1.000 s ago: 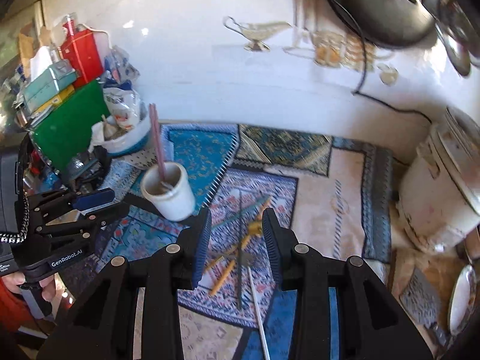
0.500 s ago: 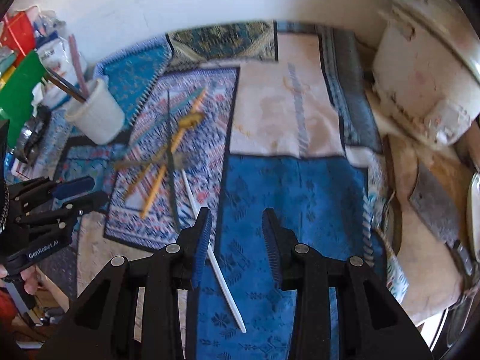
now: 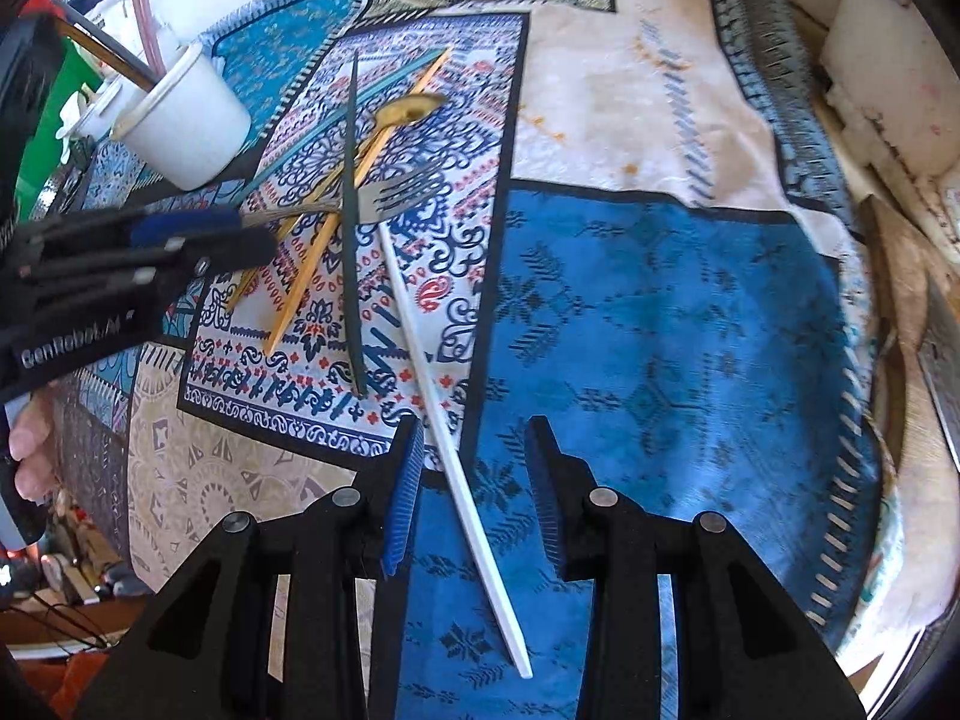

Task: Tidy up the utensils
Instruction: 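Move both open tools back over the utensil pile, then grasp a dark green chopstick with the left tool while the right tool grasps a white chopstick, then lift both held chopsticks and carry them toward the white cup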

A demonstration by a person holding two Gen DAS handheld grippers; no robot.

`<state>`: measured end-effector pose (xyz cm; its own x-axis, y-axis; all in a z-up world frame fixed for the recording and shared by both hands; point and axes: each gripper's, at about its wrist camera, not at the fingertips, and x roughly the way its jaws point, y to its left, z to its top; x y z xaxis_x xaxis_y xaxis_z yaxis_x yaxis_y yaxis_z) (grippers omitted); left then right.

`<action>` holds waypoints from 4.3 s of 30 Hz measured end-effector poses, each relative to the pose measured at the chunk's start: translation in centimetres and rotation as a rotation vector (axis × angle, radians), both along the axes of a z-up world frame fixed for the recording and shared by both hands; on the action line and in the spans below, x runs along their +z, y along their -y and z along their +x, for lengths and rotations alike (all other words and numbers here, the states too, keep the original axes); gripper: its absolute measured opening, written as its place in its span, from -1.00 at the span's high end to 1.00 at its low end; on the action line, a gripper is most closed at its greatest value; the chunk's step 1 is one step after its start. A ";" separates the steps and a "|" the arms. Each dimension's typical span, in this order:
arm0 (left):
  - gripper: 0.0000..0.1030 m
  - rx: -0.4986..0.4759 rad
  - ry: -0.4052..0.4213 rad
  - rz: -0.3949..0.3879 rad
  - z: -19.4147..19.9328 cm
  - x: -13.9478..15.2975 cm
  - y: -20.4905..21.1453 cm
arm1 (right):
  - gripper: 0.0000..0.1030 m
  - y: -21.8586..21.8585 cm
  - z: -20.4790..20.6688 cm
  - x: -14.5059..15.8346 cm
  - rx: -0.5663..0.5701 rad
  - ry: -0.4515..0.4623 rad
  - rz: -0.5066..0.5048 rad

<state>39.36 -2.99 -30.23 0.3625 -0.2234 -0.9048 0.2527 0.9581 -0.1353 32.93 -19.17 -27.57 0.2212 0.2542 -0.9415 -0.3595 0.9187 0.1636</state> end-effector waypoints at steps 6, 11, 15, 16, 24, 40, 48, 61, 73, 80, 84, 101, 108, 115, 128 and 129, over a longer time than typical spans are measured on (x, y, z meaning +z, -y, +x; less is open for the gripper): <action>0.51 0.049 -0.007 -0.024 3.0 -0.5 1.2 | 0.58 -0.5 0.0 -0.6 0.047 -0.021 0.005; 0.55 0.120 -0.004 -0.020 4.8 -0.8 0.9 | 0.62 -1.1 -0.3 -0.5 0.095 0.007 -0.019; 0.60 0.155 -0.036 -0.043 5.8 -1.2 0.4 | 0.68 -1.5 -0.5 -0.5 0.103 0.012 -0.015; 0.62 0.160 -0.047 -0.051 5.9 -1.4 0.4 | 0.73 -1.5 -0.4 -0.5 0.102 0.012 -0.011; 0.84 0.210 -0.096 -0.089 7.0 -2.5 -0.1 | 0.85 -0.7 1.6 -0.4 0.050 -0.003 0.025; 0.92 0.147 -0.108 -0.139 2.9 -1.0 -1.5 | 0.90 3.9 2.8 0.8 0.000 -0.011 0.011; 0.92 0.141 -0.121 -0.149 2.4 -0.9 -1.9 | 0.66 0.8 3.5 1.4 0.095 0.015 0.021; 0.92 0.096 -0.148 -0.119 2.7 -1.5 -1.0 | 0.80 -3.2 4.7 -0.9 0.102 0.070 -0.075; 0.92 0.058 -0.145 -0.122 2.7 -1.4 -0.7 | 0.81 -1.4 5.5 -1.0 0.005 0.014 -0.029; 0.92 0.069 -0.175 -0.124 3.1 -2.2 -0.7 | 0.81 -1.7 6.5 -1.0 0.078 0.009 -0.052; 0.93 0.079 -0.166 -0.118 3.0 -2.2 -0.5 | 0.82 -3.1 6.7 -1.1 0.115 0.030 -0.084; 0.93 0.052 -0.067 -0.123 0.6 1.7 -1.0 | 0.90 -0.1 6.3 0.4 -0.010 0.023 0.032; 0.93 0.021 -0.017 -0.121 0.0 3.5 0.0 | 0.90 1.1 5.2 3.4 -0.045 0.108 0.045; 0.93 -0.012 0.050 -0.112 -0.7 5.6 1.3 | 0.90 1.8 4.0 6.4 -0.082 0.189 0.069; 0.93 0.005 0.208 -0.104 -2.1 11.2 0.7 | 0.90 1.4 3.2 10.6 -0.103 0.299 0.107; 0.93 0.007 0.218 -0.106 -2.2 11.6 0.6 | 0.90 1.3 3.2 10.9 -0.101 0.306 0.107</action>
<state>37.13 -3.56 -18.63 0.5486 -0.3099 -0.7765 0.2799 0.9432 -0.1787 36.17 -20.45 -16.70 0.5190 0.3105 -0.7964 -0.3146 0.9357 0.1598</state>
